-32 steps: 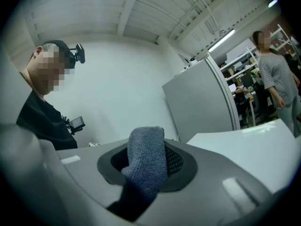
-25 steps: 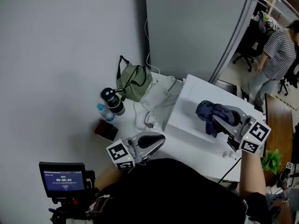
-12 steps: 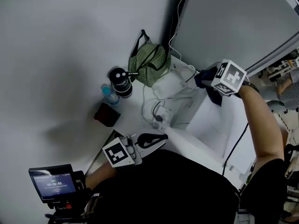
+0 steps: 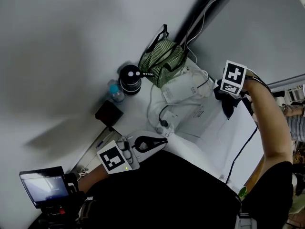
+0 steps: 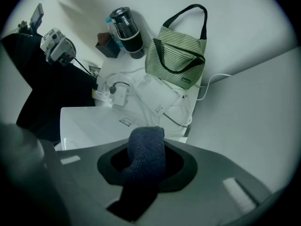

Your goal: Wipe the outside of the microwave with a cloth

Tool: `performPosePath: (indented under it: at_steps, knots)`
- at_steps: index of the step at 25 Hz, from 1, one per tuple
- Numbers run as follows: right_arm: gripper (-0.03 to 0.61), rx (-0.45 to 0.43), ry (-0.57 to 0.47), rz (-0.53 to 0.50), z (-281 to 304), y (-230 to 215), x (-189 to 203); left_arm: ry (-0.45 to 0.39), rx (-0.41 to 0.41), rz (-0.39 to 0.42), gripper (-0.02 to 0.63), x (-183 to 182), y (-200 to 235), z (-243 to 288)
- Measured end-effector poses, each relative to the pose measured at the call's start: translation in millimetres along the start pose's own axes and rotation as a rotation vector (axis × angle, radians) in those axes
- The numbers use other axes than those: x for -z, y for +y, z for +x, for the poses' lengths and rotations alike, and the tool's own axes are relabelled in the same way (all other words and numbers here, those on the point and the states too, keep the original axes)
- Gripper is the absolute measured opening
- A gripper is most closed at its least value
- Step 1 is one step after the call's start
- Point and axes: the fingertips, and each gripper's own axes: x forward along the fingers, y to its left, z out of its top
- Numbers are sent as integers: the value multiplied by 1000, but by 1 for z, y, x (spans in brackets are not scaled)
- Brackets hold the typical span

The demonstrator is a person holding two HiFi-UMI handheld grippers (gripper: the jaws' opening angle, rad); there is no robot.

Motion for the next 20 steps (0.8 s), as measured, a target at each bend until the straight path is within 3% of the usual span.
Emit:
performPosePath:
  at_steps: [7, 14, 20]
  knots:
    - [98, -55, 137, -21, 37, 4, 9, 7, 10, -9, 11, 0, -2, 9]
    - [94, -86, 289, -26, 133, -5, -14, 11, -31, -37, 10, 8, 8, -1]
    - [94, -100, 376, -7, 177, -8, -24, 17, -55, -55, 9, 12, 9, -8]
